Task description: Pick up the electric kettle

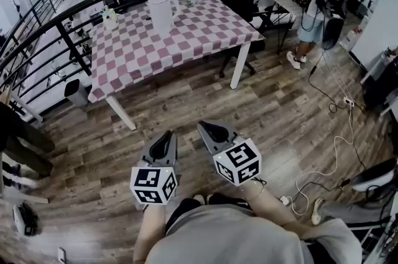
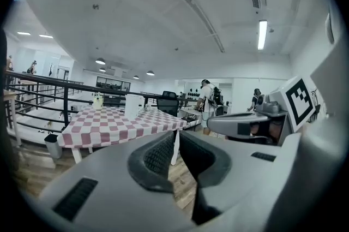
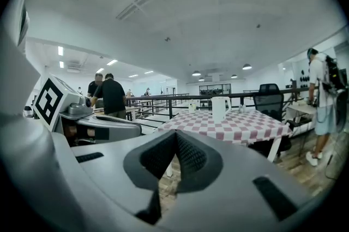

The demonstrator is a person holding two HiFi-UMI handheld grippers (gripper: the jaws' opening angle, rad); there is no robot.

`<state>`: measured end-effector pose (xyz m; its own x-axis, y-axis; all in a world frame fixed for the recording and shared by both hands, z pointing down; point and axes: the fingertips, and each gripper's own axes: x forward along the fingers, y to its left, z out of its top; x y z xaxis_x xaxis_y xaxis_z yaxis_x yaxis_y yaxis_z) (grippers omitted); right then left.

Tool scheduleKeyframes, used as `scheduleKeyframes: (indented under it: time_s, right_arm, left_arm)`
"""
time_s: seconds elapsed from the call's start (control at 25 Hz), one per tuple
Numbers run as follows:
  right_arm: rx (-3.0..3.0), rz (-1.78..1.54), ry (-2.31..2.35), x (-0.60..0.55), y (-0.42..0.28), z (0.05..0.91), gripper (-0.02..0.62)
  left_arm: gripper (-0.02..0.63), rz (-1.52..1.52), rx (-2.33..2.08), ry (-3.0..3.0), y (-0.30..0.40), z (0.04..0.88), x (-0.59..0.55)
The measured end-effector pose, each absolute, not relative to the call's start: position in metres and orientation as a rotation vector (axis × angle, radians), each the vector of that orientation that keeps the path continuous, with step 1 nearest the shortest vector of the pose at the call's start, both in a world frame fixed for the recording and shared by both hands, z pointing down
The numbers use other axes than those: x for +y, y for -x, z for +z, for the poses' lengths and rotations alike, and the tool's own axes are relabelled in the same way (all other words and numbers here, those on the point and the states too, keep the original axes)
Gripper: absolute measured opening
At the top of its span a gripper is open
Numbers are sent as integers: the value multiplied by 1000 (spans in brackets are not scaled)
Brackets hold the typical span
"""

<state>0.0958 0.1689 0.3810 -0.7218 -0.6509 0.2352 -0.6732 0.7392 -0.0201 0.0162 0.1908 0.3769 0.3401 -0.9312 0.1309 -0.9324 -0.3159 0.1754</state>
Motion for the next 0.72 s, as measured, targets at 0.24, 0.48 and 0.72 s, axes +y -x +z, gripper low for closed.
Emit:
scheduleKeyframes:
  time_s: [0.24,0.48,0.72]
  right_arm:
    - [-2754,157,-994,172,-79,384,6]
    - [-2722,164,-1053,169,-77,390,17]
    - [-2698,165,-1098,159,-81,393,55]
  left_arm:
    - [48,21,-1642,-2445,-7,379,194]
    - [48,14,-1649,-2436,12,386,192]
    - [48,-50,-1612,-2393,18,391,183]
